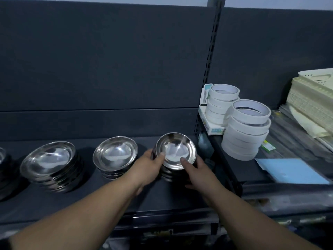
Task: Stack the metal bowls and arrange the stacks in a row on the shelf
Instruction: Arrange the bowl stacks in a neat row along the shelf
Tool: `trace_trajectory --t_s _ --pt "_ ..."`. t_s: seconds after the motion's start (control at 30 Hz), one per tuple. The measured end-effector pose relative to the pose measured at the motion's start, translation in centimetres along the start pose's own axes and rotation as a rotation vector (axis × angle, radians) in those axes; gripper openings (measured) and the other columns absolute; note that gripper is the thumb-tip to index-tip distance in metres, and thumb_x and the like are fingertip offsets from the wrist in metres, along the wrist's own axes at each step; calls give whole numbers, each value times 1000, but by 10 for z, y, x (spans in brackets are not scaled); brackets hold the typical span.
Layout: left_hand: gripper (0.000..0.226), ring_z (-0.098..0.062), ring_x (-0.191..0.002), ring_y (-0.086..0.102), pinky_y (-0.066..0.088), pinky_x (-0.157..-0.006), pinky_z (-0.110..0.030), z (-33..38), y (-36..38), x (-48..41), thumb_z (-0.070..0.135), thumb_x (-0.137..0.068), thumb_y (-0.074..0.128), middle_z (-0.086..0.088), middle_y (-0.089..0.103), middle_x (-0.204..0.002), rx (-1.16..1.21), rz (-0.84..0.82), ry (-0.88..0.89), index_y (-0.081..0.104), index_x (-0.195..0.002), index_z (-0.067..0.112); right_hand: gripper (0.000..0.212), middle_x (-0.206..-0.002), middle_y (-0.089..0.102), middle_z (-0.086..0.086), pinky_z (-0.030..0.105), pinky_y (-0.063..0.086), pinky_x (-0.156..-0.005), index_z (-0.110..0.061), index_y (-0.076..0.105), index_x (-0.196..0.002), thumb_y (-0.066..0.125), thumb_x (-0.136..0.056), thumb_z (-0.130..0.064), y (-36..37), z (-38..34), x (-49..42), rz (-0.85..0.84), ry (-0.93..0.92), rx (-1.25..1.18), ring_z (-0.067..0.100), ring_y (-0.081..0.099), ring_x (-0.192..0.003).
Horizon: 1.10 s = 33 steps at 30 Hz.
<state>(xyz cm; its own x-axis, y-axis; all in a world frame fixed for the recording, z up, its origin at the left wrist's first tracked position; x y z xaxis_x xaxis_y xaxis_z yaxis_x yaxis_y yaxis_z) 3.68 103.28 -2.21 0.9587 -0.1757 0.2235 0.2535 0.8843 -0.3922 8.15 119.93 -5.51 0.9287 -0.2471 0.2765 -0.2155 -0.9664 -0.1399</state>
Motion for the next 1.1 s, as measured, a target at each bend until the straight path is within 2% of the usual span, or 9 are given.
trace_trajectory --t_s 0.07,0.13,0.27,0.43,0.57,0.7,0.93,1.03,1.1 --pt "49 -10 -119 51 31 -95 -18 -6 -5 5 41 -98 46 2 56 -137 14 62 -1 45 -141 17 34 -125 63 -11 45 52 -99 -50 50 -126 54 -92 -53 -3 3 -2 34 -11 23 13 59 -112" --pt "45 -9 -116 53 32 -94 -17 -9 -10 9 38 -99 45 1 58 -135 18 128 10 51 -137 15 39 -130 60 -12 37 42 -107 -43 52 -132 48 -95 -53 -6 4 -1 75 -38 20 11 54 -118" --pt "41 -4 -109 51 31 -87 -12 -6 -11 14 34 -100 47 0 60 -132 3 194 36 55 -134 12 44 -113 49 -13 20 29 -95 -23 50 -141 42 -102 -41 -12 0 6 118 -89 5 4 41 -110" --pt "43 -17 -125 52 28 -90 -13 -4 -8 17 33 -100 47 -6 59 -135 -68 226 47 53 -135 8 39 -118 60 -12 20 33 -92 -31 55 -136 43 -101 -43 -6 -5 7 101 -134 83 6 51 -110" --pt "37 -25 -115 59 39 -92 -22 -5 -7 13 37 -98 48 -8 65 -121 -155 236 56 60 -121 11 43 -135 57 -10 21 32 -96 -34 48 -141 44 -100 -45 -4 -4 6 72 -160 154 8 50 -122" --pt "56 -25 -124 53 37 -108 -31 -2 -8 11 38 -95 50 -11 56 -136 -219 254 41 41 -144 11 43 -124 56 -14 20 32 -94 -36 45 -143 44 -100 -44 -1 -5 6 33 -150 176 5 48 -115" --pt "41 -25 -105 59 39 -83 -23 6 -9 9 24 -93 49 -10 64 -118 -224 248 8 49 -132 12 41 -117 59 -12 19 34 -91 -32 50 -137 53 -97 -41 -2 -18 9 22 -192 198 5 50 -110" --pt "40 -20 -97 60 42 -84 -23 4 -11 10 24 -92 51 -3 65 -113 -165 262 -5 50 -131 12 40 -114 59 -16 12 36 -81 -34 51 -134 57 -95 -39 -4 -29 14 18 -242 219 2 52 -107" --pt "39 -19 -94 65 51 -90 -32 0 -11 11 26 -90 52 2 67 -107 -64 257 -25 54 -127 14 41 -115 59 -18 9 36 -80 -35 50 -135 58 -95 -39 -7 -35 15 20 -266 226 1 51 -108"
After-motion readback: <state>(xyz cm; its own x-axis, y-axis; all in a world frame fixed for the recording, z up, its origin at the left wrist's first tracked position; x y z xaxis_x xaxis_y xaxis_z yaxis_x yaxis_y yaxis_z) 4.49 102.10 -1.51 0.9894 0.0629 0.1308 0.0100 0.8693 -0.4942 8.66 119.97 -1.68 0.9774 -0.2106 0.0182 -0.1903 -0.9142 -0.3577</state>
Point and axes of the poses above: each hand's wrist, its own x-axis away from the middle knuckle, its own y-axis out of the palm, z = x × y, the point moved 9 cm from there along -x, towards the middle knuckle
